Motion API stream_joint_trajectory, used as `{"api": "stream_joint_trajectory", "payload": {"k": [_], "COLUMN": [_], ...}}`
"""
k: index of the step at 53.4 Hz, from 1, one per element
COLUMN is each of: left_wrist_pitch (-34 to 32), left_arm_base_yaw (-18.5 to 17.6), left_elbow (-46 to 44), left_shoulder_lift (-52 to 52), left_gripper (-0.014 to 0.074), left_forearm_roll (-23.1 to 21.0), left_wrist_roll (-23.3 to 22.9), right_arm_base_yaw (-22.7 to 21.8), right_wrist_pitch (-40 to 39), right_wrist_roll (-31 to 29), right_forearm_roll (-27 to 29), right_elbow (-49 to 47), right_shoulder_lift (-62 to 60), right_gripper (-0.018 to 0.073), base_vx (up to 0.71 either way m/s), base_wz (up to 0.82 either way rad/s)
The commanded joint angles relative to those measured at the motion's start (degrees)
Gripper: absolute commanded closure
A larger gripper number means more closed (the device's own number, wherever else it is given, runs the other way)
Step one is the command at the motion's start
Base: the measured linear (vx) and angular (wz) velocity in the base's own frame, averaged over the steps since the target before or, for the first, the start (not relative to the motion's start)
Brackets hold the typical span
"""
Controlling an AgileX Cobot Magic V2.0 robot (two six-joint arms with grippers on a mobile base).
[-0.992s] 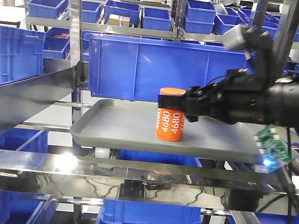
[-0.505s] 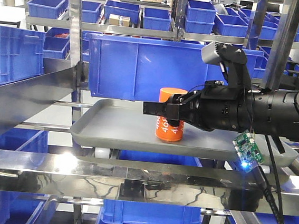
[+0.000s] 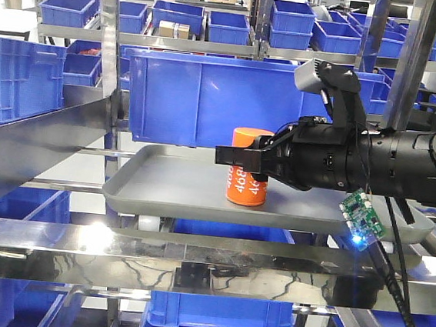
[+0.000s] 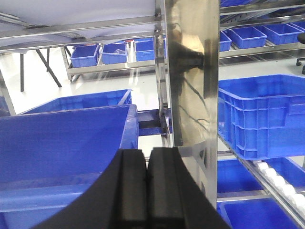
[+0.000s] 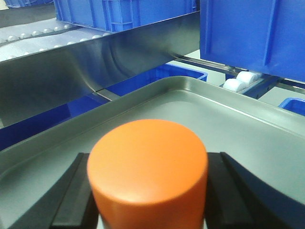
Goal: Grab orange capacitor from left shelf to right conveyor
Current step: 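Close the right gripper around the orange cylinder, then lift the orange cylinder off the tray and pull it back toward the robot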
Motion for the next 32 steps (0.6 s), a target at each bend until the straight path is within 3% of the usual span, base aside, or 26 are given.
{"api": "stream_joint_trajectory", "payload": {"k": [1, 32], "left_wrist_pitch": [-4.71, -4.71], "left_arm_base_yaw": [0.14, 0.14], "left_elbow": [1.86, 1.86], "left_shoulder_lift": [-0.71, -0.71], "left_gripper": [0.0602, 0.0602], "left_forearm_roll": [-0.2, -0.2], "left_wrist_roll": [-0.09, -0.09], "right_arm_base_yaw": [-0.11, -0.15], "right_wrist_pitch": [-2.08, 2.65], "right_wrist_roll": [-0.75, 0.28], "right_forearm_roll": [2.53, -2.4], "right_elbow": [-2.25, -3.23], "right_shoulder_lift": [-2.4, -18.56], "right_gripper": [0.0225, 0.0225], "base_vx": [0.0, 0.0], "base_wz": [0.0, 0.0]}}
